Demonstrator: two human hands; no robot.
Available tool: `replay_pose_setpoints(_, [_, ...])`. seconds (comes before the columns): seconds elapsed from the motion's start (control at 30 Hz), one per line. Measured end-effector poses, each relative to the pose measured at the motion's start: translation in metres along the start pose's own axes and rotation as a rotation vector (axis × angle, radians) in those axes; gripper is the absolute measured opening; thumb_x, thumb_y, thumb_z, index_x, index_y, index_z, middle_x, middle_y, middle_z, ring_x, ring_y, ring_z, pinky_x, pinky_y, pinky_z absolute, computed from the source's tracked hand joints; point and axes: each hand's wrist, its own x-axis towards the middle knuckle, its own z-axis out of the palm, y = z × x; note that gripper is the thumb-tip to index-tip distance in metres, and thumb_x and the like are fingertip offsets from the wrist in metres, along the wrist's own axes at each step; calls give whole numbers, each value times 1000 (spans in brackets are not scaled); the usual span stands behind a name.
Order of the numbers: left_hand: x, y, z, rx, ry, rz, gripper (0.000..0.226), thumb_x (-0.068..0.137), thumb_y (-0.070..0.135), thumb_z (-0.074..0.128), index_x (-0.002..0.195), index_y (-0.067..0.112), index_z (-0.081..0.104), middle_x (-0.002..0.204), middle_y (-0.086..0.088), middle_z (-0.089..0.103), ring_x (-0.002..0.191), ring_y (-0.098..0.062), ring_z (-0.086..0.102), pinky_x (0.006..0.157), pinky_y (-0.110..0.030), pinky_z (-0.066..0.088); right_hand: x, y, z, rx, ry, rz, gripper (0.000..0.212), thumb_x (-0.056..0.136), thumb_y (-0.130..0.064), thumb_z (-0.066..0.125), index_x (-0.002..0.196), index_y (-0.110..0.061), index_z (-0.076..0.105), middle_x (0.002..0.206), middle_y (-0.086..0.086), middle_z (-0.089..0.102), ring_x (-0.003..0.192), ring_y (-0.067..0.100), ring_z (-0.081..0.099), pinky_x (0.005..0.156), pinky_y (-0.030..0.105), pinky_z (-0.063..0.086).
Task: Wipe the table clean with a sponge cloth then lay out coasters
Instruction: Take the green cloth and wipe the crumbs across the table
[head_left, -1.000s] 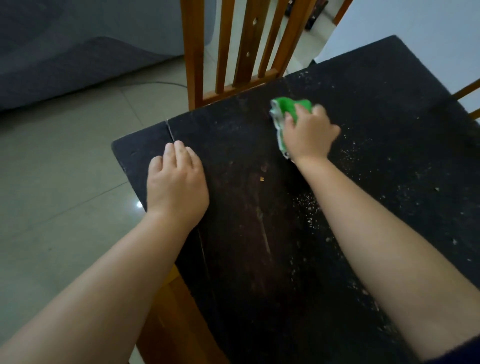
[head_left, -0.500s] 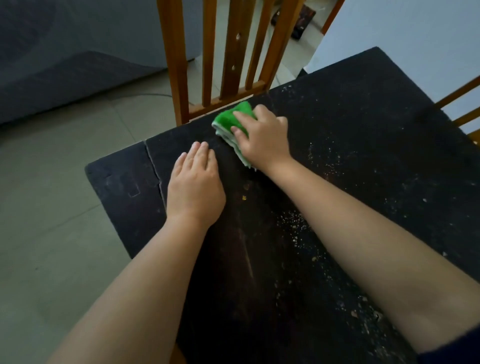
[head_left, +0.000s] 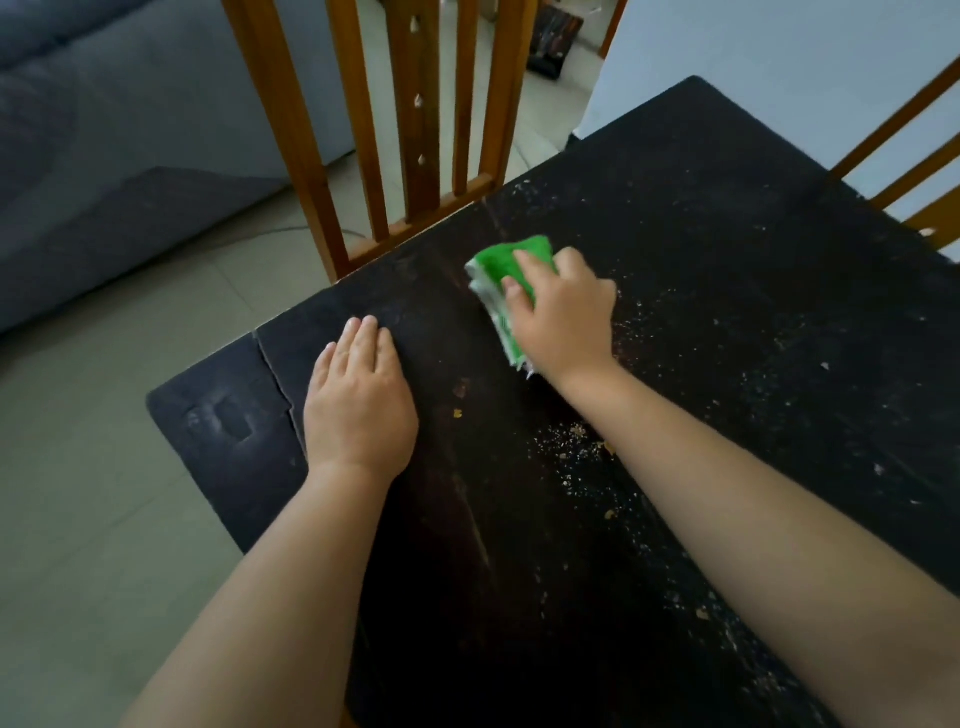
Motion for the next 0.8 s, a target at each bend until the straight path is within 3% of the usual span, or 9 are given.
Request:
replay_pose_setpoints(0.03, [-1, 2, 0, 16, 5, -4, 46, 98, 20, 23, 143, 7, 24, 153, -9, 21, 143, -20, 12, 116, -32, 6, -7, 0, -1, 8, 38, -57, 33, 86, -25, 52, 113, -8, 62, 92, 19, 59, 79, 34, 58, 71, 35, 32])
replay_pose_setpoints(0.1, [-1, 3, -2, 51, 5, -21, 47, 97, 21, 25, 142, 6, 27, 152, -11, 24, 143, -23, 15, 115, -35, 10, -19, 2, -5, 1, -49, -58, 35, 90, -26, 49, 119, -11, 58, 100, 18, 58, 88, 34, 56, 77, 37, 33])
replay_pose_setpoints(0.27, [-2, 5, -4, 77, -2, -60, 45, 95, 16, 31, 137, 0, 36, 147, -17, 33, 140, -29, 23, 112, -41, 19, -28, 38, -20, -27, -151, 218, 41, 96, -32, 34, 134, -19, 40, 123, 12, 47, 108, 29, 47, 92, 37, 29])
replay_pose_setpoints(0.33, [-1, 4, -1, 69, 27, -6, 38, 92, 10, 36, 123, -5, 51, 133, -23, 49, 129, -37, 41, 105, -47, 31, -34, 45, -25, -31, -180, 274, 42, 96, -32, 34, 135, -19, 40, 124, 12, 46, 109, 29, 47, 93, 38, 29])
replay_pose_setpoints(0.43, [-6, 5, 2, 38, 83, 78, 30, 81, 5, 47, 98, -10, 65, 106, -28, 65, 104, -44, 60, 87, -53, 47, -50, 39, -37, -10, -154, 163, 40, 95, -31, 38, 131, -15, 46, 116, 14, 51, 101, 31, 51, 85, 37, 32])
replay_pose_setpoints(0.5, [-14, 3, 3, 6, 96, 89, 32, 84, 8, 46, 107, -9, 63, 115, -26, 62, 113, -41, 56, 96, -50, 42, -63, 24, -39, 44, -39, -13, 38, 87, -29, 44, 116, -9, 60, 95, 18, 59, 82, 34, 57, 72, 37, 37])
replay_pose_setpoints(0.6, [-33, 1, 7, -33, 44, 87, 42, 92, 13, 36, 129, -4, 46, 140, -19, 42, 135, -30, 35, 113, -39, 21, -89, -3, -34, 46, 54, -188, 41, 74, -35, 40, 91, -13, 71, 69, 10, 60, 56, 28, 59, 56, 30, 43])
replay_pose_setpoints(0.8, [-65, 0, 6, -55, -9, 97, 47, 92, 11, 34, 137, -2, 34, 148, -16, 29, 141, -26, 20, 115, -34, 10, -124, -22, -17, -112, -48, -274, 41, 75, -35, 37, 88, -18, 72, 66, 4, 59, 52, 22, 56, 52, 24, 42])
